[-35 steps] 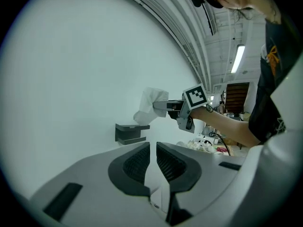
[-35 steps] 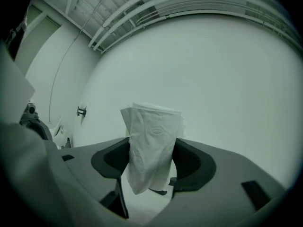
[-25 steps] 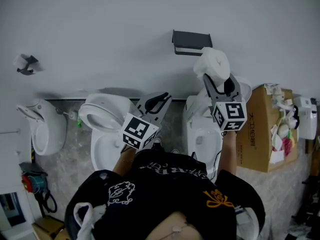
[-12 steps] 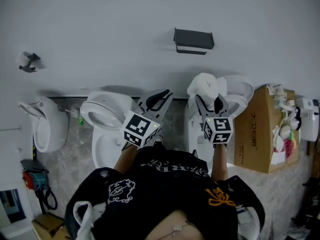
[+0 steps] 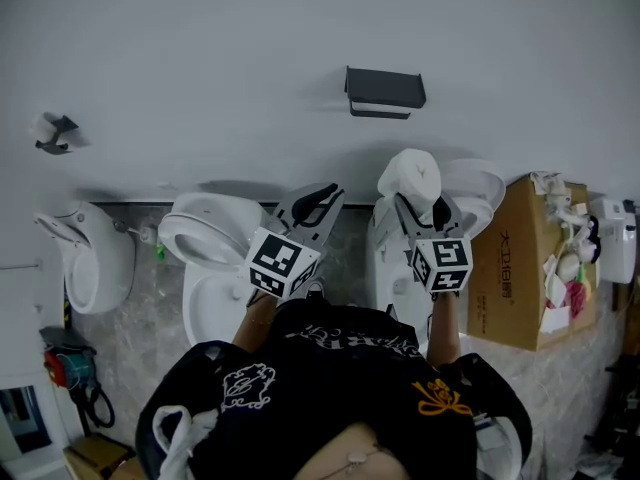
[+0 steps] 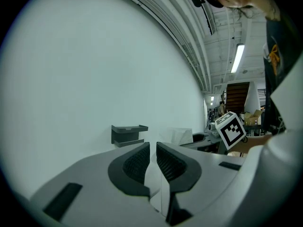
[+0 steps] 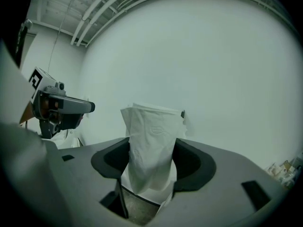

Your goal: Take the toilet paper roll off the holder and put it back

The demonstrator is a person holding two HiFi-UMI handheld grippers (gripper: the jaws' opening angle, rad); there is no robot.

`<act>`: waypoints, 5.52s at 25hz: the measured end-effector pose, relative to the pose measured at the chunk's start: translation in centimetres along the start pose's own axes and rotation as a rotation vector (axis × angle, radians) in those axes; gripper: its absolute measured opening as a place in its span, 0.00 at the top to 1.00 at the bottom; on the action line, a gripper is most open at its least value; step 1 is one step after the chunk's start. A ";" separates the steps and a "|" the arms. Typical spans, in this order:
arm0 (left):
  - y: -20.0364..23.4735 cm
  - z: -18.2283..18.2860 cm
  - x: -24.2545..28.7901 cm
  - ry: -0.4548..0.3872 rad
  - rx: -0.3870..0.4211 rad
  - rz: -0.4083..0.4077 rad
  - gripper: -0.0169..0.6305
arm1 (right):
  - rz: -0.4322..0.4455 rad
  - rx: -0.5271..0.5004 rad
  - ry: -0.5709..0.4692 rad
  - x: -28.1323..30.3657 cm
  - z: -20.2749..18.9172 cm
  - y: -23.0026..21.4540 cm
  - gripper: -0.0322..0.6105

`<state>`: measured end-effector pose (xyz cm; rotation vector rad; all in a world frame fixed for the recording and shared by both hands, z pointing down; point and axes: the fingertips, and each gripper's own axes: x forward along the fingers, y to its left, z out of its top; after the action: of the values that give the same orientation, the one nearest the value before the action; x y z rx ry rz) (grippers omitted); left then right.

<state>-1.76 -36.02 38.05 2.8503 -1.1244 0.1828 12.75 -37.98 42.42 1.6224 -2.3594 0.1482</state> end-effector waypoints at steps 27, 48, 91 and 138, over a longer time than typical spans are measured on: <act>3.2 0.2 -0.4 -0.003 -0.006 0.073 0.90 | 0.125 -0.363 -0.115 17.4 16.7 -3.7 0.51; 4.1 -0.9 -2.8 0.010 -0.026 0.111 0.90 | 0.130 -0.253 -0.015 20.3 13.7 -3.1 0.45; -11.1 -8.6 -5.5 0.215 -0.142 0.197 0.90 | 0.426 0.131 0.020 -7.3 -7.2 8.5 0.78; -30.6 -11.8 -32.1 0.063 -0.116 0.291 0.90 | 0.554 0.165 -0.030 -35.1 -12.0 27.8 0.93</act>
<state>-5.10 9.28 44.59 2.5510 -1.4798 0.2137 0.61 6.60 45.97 0.9888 -2.8226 0.4376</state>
